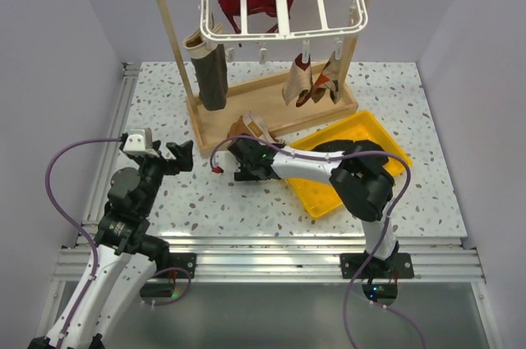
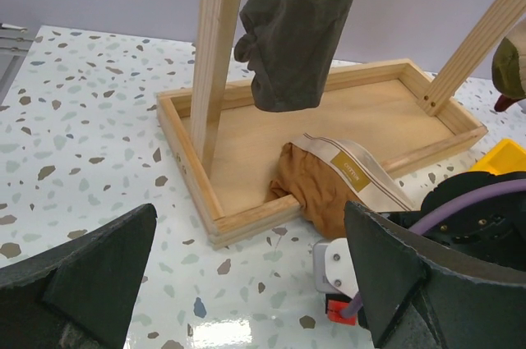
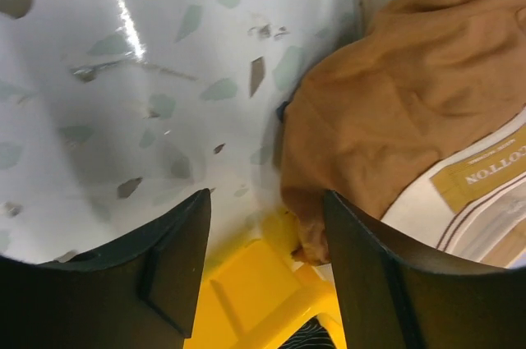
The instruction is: Remove the underwear clipped to the hanger
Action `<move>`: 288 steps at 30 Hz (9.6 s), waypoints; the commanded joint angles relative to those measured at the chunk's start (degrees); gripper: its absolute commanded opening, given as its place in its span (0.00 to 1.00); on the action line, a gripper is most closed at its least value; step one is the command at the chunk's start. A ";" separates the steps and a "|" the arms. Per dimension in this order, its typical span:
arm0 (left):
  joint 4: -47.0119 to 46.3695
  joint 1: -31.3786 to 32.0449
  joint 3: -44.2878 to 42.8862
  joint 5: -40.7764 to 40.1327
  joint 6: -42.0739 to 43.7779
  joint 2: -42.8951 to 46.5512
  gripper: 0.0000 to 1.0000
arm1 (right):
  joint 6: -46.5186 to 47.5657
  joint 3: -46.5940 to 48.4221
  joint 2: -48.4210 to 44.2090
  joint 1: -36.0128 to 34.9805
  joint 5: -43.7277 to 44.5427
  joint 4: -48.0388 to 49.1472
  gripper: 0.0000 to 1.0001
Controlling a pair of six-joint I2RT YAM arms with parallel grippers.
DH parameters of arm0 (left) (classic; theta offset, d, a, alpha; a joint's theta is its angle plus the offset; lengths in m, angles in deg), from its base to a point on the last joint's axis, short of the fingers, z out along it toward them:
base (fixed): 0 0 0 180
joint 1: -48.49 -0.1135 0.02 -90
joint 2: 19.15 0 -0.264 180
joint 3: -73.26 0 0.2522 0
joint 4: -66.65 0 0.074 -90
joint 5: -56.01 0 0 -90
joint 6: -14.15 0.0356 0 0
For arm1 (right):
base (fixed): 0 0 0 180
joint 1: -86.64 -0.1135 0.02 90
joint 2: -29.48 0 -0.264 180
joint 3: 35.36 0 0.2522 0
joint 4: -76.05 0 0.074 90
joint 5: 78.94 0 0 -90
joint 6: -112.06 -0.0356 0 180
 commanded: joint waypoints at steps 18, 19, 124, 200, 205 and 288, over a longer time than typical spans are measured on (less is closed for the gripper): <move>0.47 0.13 -0.68 0.60 1.01 2.68 1.00 | 0.29 4.19 -4.71 1.77 -4.61 0.75 0.00; 0.47 0.13 -0.85 0.60 1.10 2.76 1.00 | -0.42 4.89 -7.10 2.39 -7.89 -3.09 0.00; -18.34 0.13 -4.36 25.64 11.65 -6.63 1.00 | 24.18 52.01 -9.76 17.08 -3.09 -12.27 0.48; -50.07 -4.53 -42.07 35.66 13.06 -56.38 0.76 | 24.01 38.39 -22.86 28.15 -21.55 -10.34 0.33; -48.48 -4.62 -44.09 36.19 12.18 -57.88 0.72 | 23.92 38.39 -23.03 28.15 -21.81 -10.52 0.33; -58.49 -5.67 -43.83 34.00 5.76 -64.64 0.74 | 24.01 35.58 -25.58 37.03 -34.64 -9.37 0.36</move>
